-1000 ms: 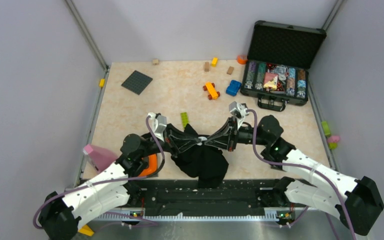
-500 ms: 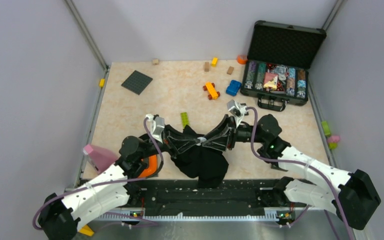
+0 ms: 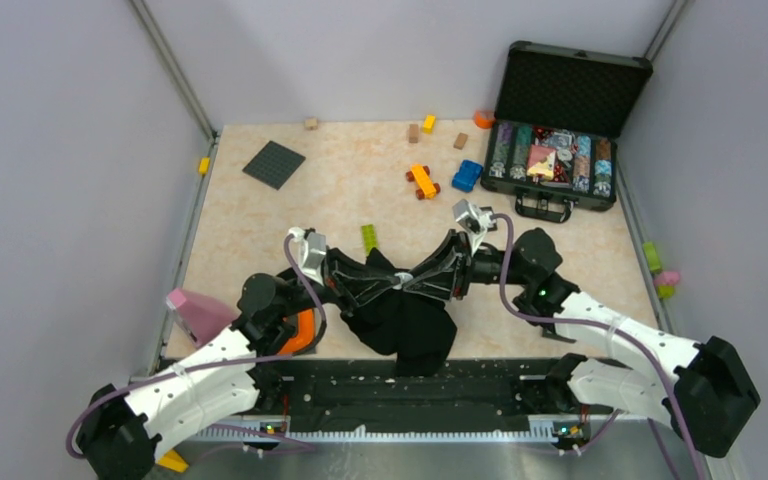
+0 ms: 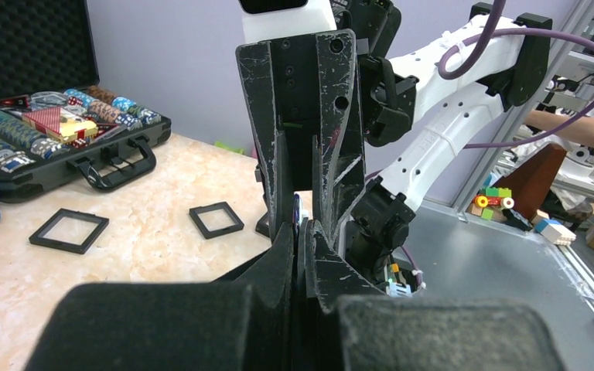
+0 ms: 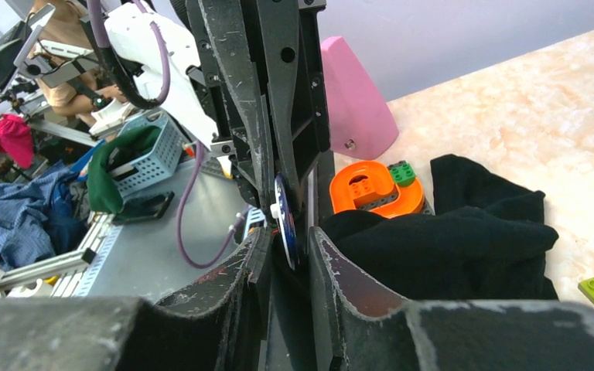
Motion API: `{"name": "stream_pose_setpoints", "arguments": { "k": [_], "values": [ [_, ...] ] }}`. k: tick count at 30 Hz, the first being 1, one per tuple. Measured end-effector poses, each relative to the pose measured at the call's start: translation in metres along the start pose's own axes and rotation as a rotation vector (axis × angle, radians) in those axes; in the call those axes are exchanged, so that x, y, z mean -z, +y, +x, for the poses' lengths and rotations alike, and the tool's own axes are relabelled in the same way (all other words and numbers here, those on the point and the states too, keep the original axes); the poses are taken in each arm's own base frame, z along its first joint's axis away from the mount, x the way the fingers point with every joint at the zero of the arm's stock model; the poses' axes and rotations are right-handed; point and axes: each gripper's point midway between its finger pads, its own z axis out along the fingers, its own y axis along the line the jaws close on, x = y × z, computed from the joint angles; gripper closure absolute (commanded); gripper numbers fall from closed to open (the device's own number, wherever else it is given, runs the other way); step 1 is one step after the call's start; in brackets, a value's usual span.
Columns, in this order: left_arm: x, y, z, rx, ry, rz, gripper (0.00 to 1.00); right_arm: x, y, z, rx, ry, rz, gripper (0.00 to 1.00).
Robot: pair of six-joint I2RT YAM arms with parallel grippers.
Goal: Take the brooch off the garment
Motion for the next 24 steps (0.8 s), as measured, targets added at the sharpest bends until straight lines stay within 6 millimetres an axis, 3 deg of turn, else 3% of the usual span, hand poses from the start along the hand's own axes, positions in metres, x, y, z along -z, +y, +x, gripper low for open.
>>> {"name": "stream_pose_setpoints", "arguments": {
  "k": [3,7,9,24],
  "values": [
    [-0.001,0.0008,0.0014,0.007,0.002,0.002,1.0,-0.0005,-0.0013,0.0008,-0.002,0.001,0.003,0.76],
    [-0.0017,0.0008,0.0017,0.007,0.002,0.006,1.0,-0.0015,-0.0016,0.0021,-0.006,0.004,0.003,0.97],
    [-0.0014,0.0016,0.0021,0.008,0.002,0.002,1.0,-0.0019,-0.0006,0.0029,-0.01,0.007,-0.005,1.0],
    [0.0022,-0.0004,0.0034,-0.029,-0.001,0.027,1.0,-0.0051,-0.0017,0.005,-0.044,0.038,-0.008,1.0]
  ]
}}
